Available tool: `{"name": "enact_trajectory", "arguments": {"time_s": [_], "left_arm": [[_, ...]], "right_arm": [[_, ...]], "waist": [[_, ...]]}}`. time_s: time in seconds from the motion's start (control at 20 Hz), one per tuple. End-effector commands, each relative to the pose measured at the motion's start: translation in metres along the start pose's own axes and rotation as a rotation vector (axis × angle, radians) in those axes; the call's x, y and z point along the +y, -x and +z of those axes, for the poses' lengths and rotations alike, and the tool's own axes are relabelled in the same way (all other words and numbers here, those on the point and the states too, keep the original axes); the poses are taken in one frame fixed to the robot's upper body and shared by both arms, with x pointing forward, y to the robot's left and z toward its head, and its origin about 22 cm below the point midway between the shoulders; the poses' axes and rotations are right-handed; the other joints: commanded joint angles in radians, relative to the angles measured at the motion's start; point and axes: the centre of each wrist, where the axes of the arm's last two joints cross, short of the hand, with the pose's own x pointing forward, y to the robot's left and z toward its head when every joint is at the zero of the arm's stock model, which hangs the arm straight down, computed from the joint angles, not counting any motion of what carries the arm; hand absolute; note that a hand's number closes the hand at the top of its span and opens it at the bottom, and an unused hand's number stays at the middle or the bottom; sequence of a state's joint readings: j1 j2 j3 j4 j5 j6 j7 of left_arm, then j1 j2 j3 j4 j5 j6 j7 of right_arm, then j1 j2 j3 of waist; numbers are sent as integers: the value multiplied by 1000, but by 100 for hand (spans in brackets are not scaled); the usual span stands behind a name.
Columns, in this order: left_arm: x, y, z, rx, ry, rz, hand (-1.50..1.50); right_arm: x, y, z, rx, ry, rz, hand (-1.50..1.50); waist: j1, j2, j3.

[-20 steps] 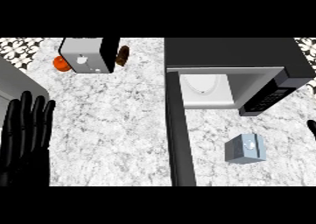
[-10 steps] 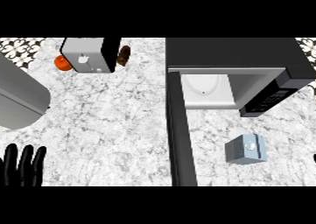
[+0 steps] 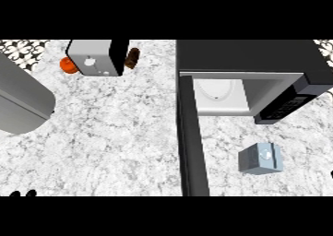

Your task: Pick up the milk, place it into the microwave and close the microwave

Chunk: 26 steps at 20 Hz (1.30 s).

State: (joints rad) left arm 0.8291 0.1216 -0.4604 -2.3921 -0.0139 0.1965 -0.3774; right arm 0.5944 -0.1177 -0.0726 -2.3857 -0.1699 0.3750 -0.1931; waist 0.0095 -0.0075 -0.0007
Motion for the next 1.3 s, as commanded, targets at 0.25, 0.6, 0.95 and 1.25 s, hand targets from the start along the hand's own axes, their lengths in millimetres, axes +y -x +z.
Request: {"name": "enact_trajectory", "arguments": {"time_s": [0.25, 0.6, 0.95, 1.25], "left_arm": [[19, -8, 37, 4, 5, 4, -150], [20, -1, 45, -11, 4, 7, -150], [50, 0, 63, -11, 9, -25, -150], [40, -22, 63, -27, 3, -13, -150]], "right_arm": [[12, 25, -9, 32, 38, 77, -150], [11, 64, -20, 54, -4, 122, -150], [4, 104, -42, 93, 2, 200, -150], [-12, 117, -41, 119, 84, 222, -150]], "waist": [[13, 2, 0], [3, 5, 1], [12, 6, 0], [4, 6, 1]]}}
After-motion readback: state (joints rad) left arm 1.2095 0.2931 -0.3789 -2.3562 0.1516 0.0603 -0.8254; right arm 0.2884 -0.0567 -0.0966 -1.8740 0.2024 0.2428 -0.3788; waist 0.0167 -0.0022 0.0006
